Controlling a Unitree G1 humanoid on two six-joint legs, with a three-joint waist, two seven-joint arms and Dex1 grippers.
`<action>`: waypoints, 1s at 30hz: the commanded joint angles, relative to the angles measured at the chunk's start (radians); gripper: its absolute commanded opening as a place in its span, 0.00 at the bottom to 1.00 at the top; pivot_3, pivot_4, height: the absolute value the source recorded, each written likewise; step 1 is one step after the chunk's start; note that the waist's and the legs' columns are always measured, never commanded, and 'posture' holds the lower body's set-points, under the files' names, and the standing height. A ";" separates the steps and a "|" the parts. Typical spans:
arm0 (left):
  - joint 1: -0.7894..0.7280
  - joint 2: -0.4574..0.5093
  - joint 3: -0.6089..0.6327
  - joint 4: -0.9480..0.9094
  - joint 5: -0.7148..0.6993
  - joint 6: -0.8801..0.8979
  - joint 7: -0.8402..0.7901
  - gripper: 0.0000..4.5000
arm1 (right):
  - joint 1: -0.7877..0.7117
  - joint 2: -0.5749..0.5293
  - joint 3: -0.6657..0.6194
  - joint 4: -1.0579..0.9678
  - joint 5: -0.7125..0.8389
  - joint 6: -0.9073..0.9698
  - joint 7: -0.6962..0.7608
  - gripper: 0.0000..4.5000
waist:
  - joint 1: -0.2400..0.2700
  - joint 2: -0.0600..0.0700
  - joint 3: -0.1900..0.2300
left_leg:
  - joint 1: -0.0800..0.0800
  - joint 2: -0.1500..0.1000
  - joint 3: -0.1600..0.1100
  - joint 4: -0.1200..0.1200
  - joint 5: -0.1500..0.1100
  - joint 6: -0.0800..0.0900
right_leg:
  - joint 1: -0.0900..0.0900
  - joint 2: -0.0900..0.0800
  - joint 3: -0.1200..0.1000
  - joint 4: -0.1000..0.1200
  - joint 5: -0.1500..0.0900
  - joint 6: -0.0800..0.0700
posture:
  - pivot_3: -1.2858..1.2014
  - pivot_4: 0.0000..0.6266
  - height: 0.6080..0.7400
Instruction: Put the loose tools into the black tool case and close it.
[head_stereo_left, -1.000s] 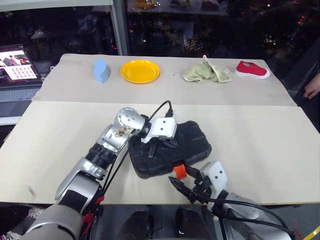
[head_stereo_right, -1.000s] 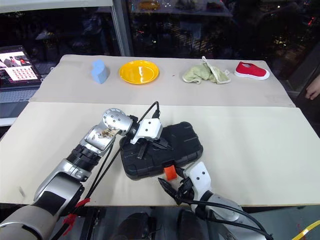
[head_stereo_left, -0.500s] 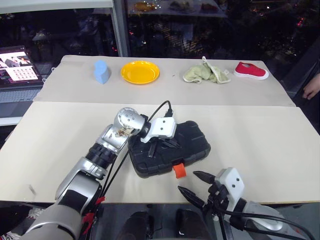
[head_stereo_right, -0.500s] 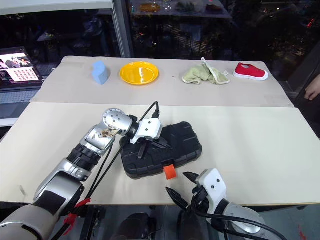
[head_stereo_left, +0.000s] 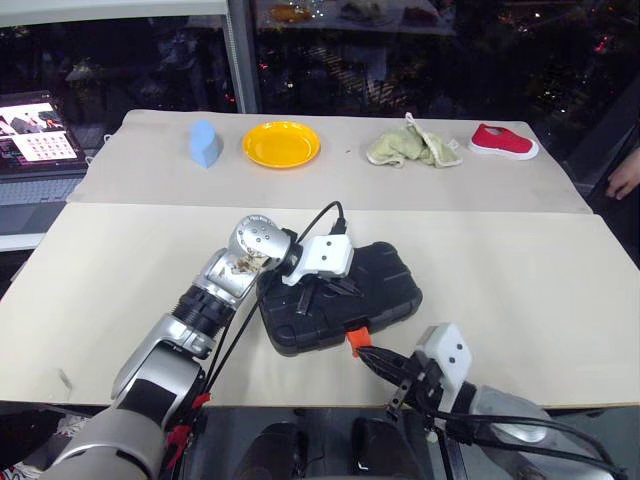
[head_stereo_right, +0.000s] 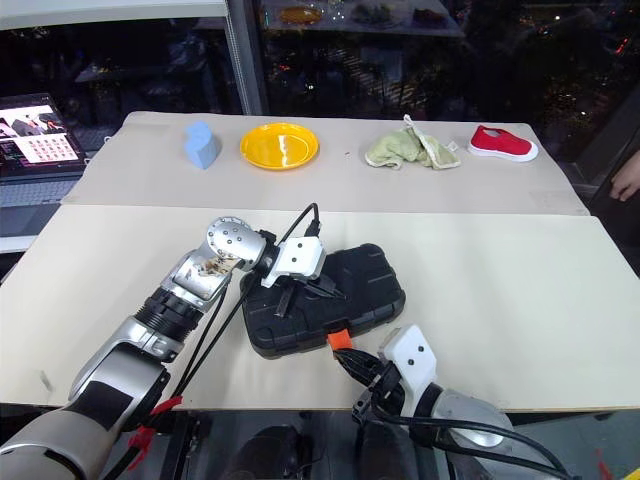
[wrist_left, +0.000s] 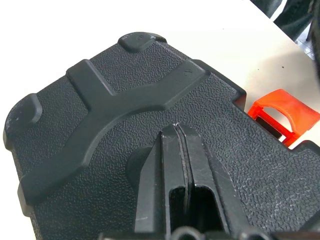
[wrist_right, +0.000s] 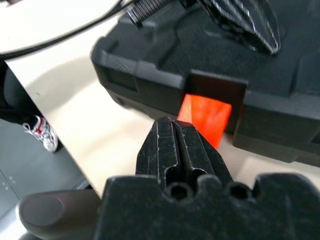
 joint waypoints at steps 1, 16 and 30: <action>0.030 0.010 -0.058 0.042 0.066 0.026 -0.004 0.00 | -0.021 -0.005 0.013 0.016 -0.016 -0.007 0.003 0.01 | 0.000 0.000 0.000 | 0.000 0.000 0.000 0.000 0.000 0.000 | 0.000 0.000 0.000 0.000 0.000 0.000 | 0.52 0.24 1.00; 0.034 0.014 -0.058 0.034 0.065 0.028 -0.003 0.00 | -0.072 0.010 0.032 0.083 -0.038 -0.023 0.017 0.01 | -0.001 0.000 0.000 | 0.000 0.000 0.000 0.000 0.000 0.000 | 0.000 0.000 0.000 0.000 0.000 0.000 | 0.52 0.24 1.00; 0.035 0.009 -0.061 0.027 0.064 0.031 -0.004 0.00 | -0.074 0.055 0.067 0.206 -0.107 -0.076 0.007 0.01 | -0.001 0.000 0.000 | 0.000 0.000 0.000 0.000 0.000 0.000 | 0.000 0.000 0.000 0.000 0.000 -0.001 | 0.52 0.24 1.00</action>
